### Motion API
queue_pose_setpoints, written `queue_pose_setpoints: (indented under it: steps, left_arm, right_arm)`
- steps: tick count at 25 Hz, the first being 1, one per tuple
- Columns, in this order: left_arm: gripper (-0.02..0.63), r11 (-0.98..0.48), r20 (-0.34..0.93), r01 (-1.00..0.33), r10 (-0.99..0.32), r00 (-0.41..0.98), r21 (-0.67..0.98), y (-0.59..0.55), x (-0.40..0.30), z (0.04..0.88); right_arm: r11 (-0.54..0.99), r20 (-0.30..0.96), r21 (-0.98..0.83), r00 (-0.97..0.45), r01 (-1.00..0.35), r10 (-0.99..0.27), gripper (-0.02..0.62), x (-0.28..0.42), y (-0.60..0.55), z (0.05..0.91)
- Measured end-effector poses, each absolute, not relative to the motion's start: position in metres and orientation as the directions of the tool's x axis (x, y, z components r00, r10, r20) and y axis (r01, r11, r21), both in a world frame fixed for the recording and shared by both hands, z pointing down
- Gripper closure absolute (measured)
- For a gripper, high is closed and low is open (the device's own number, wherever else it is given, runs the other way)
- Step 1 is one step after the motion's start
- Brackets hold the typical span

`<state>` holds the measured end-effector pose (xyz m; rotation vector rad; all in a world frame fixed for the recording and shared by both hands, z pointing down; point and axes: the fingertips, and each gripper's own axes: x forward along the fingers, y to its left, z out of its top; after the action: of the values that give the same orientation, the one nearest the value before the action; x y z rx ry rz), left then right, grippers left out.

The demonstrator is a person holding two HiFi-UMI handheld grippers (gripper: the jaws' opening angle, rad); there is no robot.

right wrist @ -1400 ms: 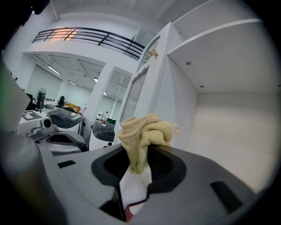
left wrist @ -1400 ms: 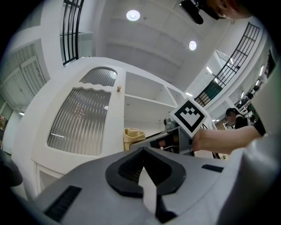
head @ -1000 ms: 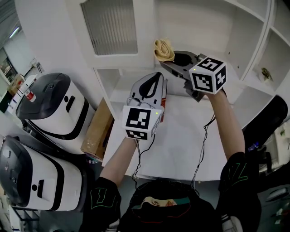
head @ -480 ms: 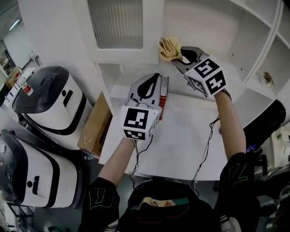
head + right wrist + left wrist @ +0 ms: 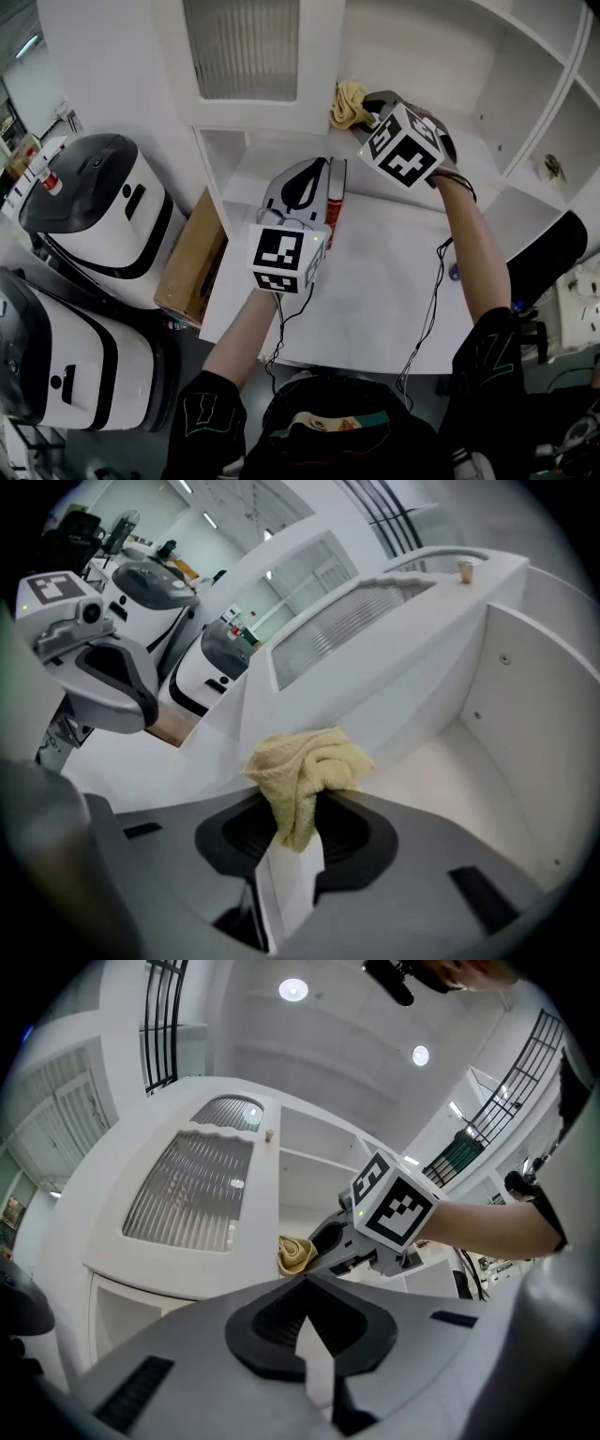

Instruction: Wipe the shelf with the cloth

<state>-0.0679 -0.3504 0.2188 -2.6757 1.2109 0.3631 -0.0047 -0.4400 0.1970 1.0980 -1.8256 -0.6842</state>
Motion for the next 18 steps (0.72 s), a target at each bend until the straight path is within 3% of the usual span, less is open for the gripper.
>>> queue_pose_setpoints:
  steps: [14, 18]
  left_arm:
    - [0.606, -0.669, -0.262, -0.743, -0.715, 0.649, -0.014, -0.365, -0.061, 0.243]
    - [0.606, -0.675, -0.257, -0.737, -0.711, 0.654, -0.008, -0.368, -0.057, 0.247]
  right_arm:
    - [0.479, 0.483, 0.869, -0.002, -0.125, -0.876, 0.488, 0.003, -0.447, 0.219]
    - [0.481, 0.486, 0.868, 0.010, -0.123, -0.874, 0.491, 0.003, -0.445, 0.220]
